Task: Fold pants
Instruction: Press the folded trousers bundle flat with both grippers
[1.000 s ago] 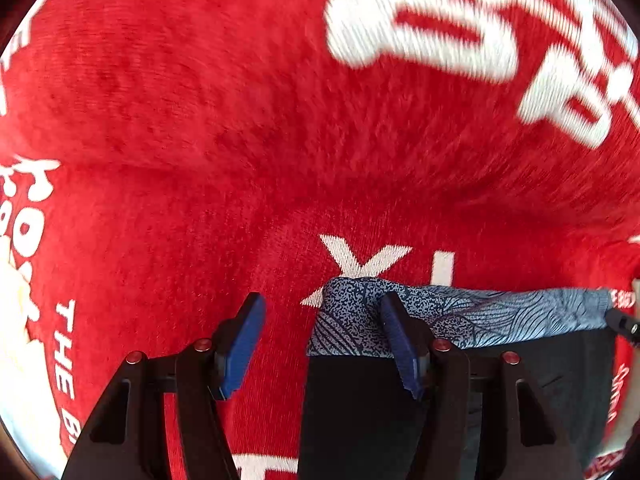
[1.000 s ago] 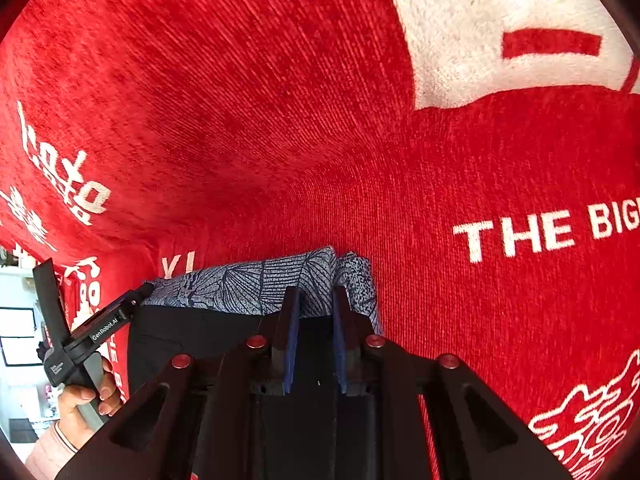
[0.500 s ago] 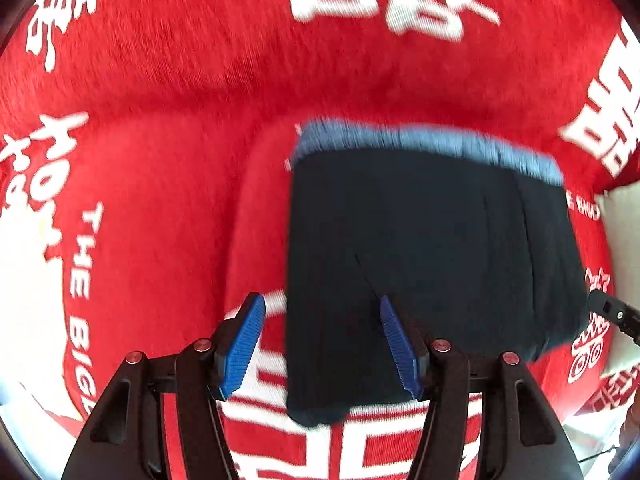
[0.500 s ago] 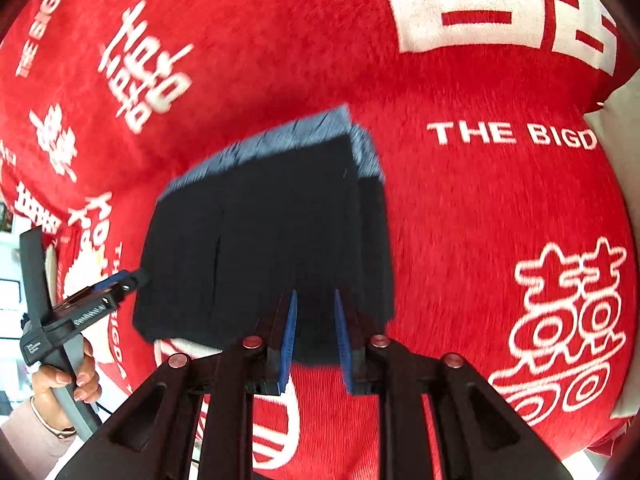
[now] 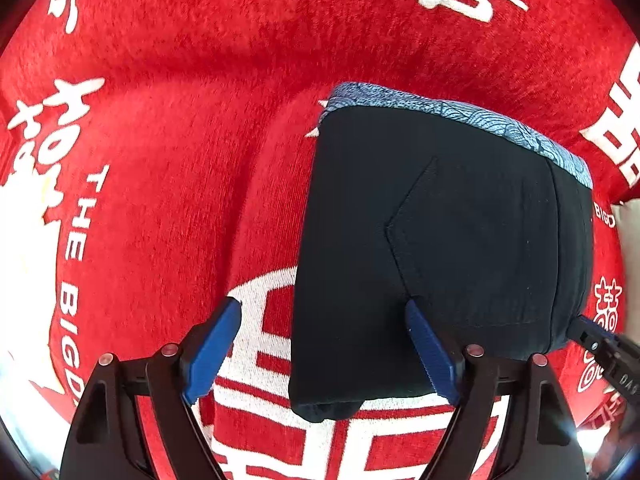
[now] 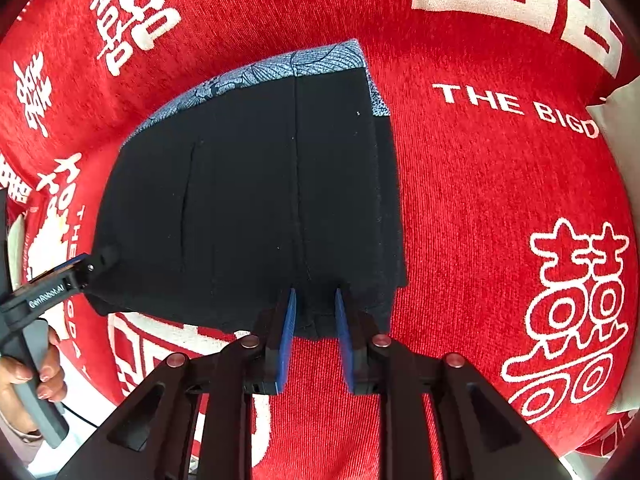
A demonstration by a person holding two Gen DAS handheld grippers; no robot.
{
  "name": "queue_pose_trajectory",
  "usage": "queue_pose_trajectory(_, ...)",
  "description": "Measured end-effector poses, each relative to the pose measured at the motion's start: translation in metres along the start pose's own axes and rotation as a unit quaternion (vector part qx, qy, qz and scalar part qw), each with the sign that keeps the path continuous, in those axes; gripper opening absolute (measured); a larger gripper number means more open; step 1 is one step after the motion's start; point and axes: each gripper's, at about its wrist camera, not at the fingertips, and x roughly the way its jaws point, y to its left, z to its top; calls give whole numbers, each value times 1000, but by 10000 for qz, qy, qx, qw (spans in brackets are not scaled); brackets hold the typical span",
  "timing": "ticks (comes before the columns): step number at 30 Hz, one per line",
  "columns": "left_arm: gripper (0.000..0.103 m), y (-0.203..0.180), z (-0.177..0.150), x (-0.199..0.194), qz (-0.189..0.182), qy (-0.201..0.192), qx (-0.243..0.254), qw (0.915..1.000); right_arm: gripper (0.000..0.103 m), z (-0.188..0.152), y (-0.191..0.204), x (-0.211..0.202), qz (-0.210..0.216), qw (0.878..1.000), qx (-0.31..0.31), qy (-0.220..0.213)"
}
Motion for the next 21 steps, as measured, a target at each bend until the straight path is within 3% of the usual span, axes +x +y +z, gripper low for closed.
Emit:
queue_pose_trajectory(7,85,-12,0,-1,175,-47,172,9997,34,-4,0,1,40,9999,114,-48)
queue_pose_trajectory(9,85,-13,-7,-4,184,-48,157,9997,55,-6,-1,1,55,9998,183,-13)
queue_pose_trajectory(10,85,-18,-4,-2,190,-46,133,9997,60,-6,-3,0,23,9998,196,5)
queue_pose_trajectory(21,85,-14,0,-12,173,-19,106,9998,62,-19,-21,-12,205,9988,378,214)
